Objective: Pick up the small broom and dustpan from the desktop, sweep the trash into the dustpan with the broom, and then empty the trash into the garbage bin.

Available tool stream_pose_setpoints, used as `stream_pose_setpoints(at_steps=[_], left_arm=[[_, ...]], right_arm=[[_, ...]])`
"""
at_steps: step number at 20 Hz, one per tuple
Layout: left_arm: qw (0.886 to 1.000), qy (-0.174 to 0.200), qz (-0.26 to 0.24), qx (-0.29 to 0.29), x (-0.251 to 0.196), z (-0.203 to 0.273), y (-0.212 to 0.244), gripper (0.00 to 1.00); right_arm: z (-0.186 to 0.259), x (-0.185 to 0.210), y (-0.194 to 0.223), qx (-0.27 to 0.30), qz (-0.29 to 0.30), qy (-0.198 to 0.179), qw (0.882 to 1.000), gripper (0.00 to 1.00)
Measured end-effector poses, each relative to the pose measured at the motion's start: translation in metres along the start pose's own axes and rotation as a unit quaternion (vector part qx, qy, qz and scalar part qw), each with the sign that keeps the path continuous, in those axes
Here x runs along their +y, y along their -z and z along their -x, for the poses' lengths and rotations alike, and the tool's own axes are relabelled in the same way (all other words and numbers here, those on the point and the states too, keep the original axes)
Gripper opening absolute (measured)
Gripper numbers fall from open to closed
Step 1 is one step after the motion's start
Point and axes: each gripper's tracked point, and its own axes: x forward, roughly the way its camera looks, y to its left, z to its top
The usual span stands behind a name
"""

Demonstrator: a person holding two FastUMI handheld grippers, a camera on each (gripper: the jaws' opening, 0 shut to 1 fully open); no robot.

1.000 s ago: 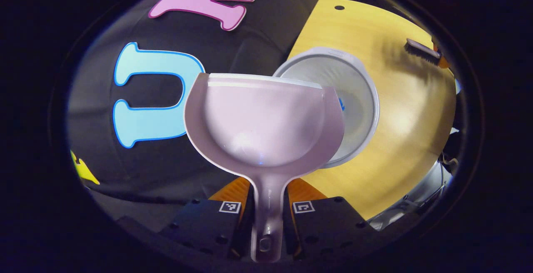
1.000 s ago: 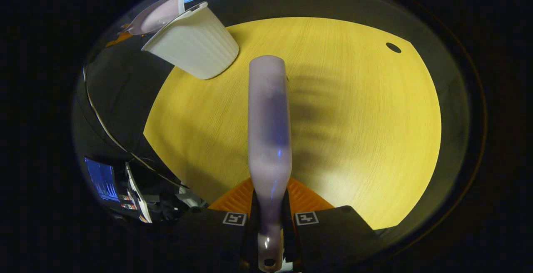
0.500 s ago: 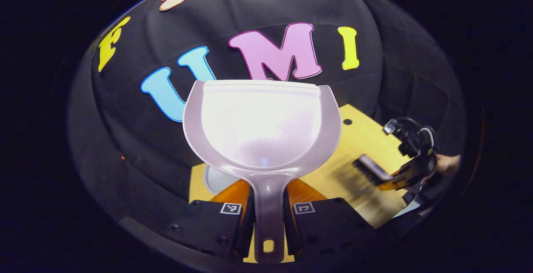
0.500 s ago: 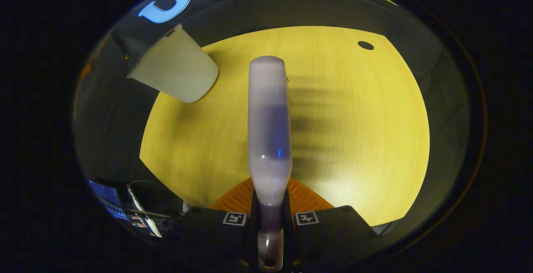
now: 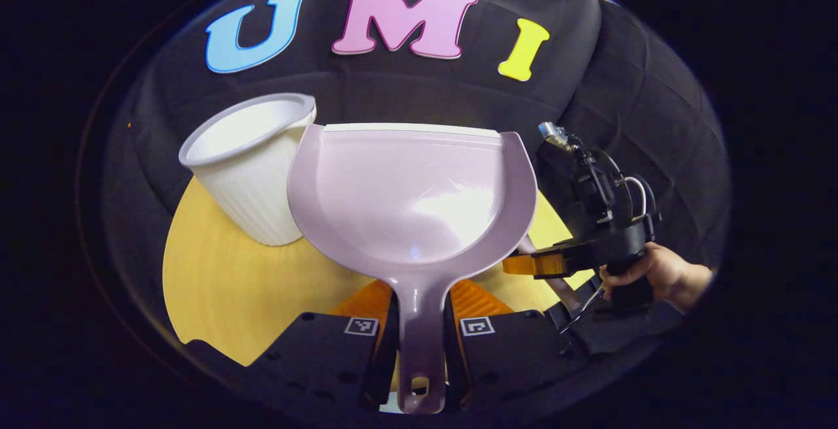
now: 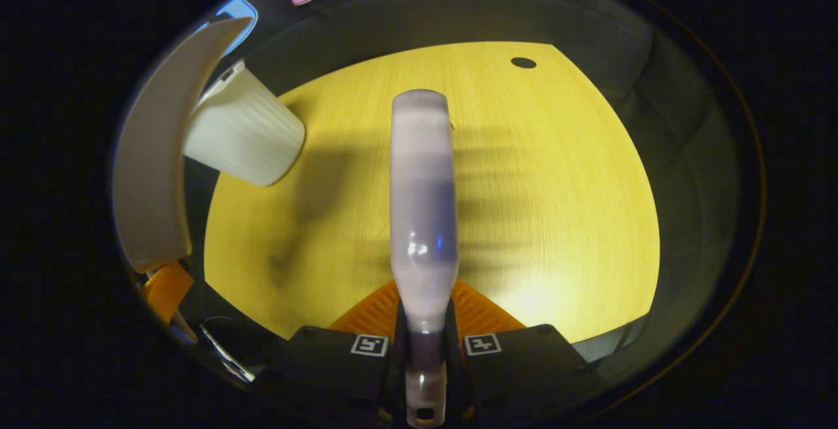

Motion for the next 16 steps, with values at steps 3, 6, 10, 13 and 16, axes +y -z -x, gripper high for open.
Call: stream_pose_setpoints(at_steps=[3, 6, 10, 13, 16], left_arm=[[0.998, -0.028, 0.031, 0.05, 0.004, -0.048, 0.025, 0.29], [0.993, -0.032, 0.062, 0.091, 0.009, -0.066, 0.039, 0.29], [0.987, -0.045, 0.099, 0.116, 0.01, -0.065, 0.042, 0.29], [0.98, -0.059, 0.112, 0.151, 0.011, -0.062, 0.044, 0.29], [0.975, -0.046, 0.13, 0.175, 0.006, -0.057, 0.039, 0.3]], right_arm=[[-0.015, -0.004, 0.004, 0.038, 0.011, 0.028, 0.999, 0.28], [-0.031, -0.001, 0.005, 0.044, 0.034, 0.046, 0.997, 0.28], [-0.033, 0.004, 0.009, 0.081, 0.05, 0.058, 0.994, 0.28], [-0.027, 0.003, 0.006, 0.09, 0.046, 0.072, 0.992, 0.28], [-0.027, 0.007, 0.009, 0.121, 0.039, 0.07, 0.989, 0.28]])
